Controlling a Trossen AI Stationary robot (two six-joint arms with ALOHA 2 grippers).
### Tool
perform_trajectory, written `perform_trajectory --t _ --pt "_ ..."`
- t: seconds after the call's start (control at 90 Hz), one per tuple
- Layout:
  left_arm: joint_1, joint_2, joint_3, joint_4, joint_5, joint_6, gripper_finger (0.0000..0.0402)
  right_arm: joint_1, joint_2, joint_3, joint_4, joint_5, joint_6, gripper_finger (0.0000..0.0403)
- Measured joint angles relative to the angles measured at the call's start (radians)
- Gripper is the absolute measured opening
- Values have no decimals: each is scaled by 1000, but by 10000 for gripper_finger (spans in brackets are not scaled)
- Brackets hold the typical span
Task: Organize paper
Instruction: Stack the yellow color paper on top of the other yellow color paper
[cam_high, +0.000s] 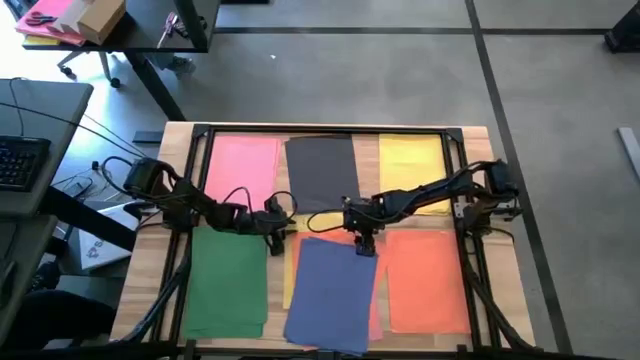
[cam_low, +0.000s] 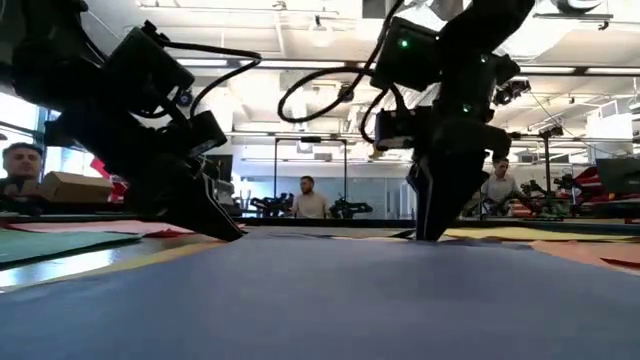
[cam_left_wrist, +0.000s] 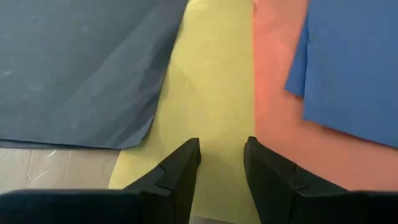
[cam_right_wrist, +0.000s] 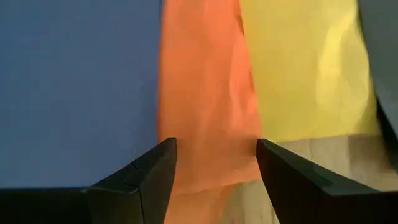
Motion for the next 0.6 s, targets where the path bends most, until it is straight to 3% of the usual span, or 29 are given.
perform_trajectory --t 0.167,0.444,0.6 --pt "-2 1 0 1 0 0 115 -1 -1 0 -57 100 32 209" --pt "-4 1 -1 4 -2 26 115 0 -18 56 -204 108 18 209" --pt "-9 -19 -1 5 -2 28 115 9 -52 74 -178 149 16 209"
